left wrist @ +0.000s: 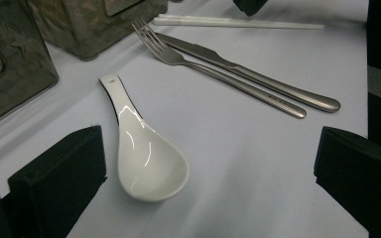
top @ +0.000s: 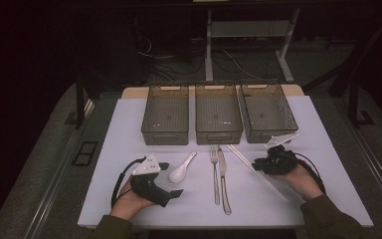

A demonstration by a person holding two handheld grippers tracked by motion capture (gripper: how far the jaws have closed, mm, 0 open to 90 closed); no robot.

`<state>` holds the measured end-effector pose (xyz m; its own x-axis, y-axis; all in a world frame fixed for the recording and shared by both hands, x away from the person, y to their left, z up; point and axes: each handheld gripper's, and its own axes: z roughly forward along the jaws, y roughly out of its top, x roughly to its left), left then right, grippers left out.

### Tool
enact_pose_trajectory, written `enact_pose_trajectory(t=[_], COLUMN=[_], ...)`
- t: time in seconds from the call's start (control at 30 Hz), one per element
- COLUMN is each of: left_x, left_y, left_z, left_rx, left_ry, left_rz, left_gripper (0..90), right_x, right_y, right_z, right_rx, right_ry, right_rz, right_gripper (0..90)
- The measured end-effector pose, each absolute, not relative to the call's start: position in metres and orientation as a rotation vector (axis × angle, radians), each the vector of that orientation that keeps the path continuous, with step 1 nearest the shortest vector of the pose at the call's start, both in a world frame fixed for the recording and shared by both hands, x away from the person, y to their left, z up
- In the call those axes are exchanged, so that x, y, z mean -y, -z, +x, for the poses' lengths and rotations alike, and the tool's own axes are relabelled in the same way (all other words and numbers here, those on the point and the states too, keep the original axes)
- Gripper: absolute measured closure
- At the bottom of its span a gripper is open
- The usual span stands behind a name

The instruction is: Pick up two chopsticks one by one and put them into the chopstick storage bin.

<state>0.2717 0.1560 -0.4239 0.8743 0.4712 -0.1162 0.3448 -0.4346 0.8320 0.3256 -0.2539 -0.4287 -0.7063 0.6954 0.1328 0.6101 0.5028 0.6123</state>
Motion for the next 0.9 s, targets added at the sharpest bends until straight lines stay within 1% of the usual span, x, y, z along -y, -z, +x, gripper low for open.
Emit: enact_pose_trajectory(t=[0.1, 0.27, 0.43, 0.9], left_x=[-0.156, -0.1558, -0.156, -0.1564], left_y=[0.4242, 0.4245, 0.4243, 0.4239], left_z=[0.2719, 0.2718, 0.2718, 0.2715], left_rx=[-0.591, -0.593, -0.592, -0.59], left_ry=[-0.161, -0.159, -0.16, -0.163], left_rz=[2.069, 2.072, 2.072, 2.066], left_gripper=[0.0, 0.0, 0.0, 0.0], right_x=[0.2537, 0.2536, 0.2532, 0.254], right_y=[0.4299, 0.4316, 0.4333, 0.4376], right_z=[0.3256, 0.3253, 0.3251, 0.3251], right_rx=[-2.616, -2.629, -2.64, -2.646], right_ry=[-0.964, -0.936, -0.921, -0.867], right_rz=[1.145, 1.136, 1.129, 1.101], right_gripper=[77.8, 78.6, 81.5, 82.0])
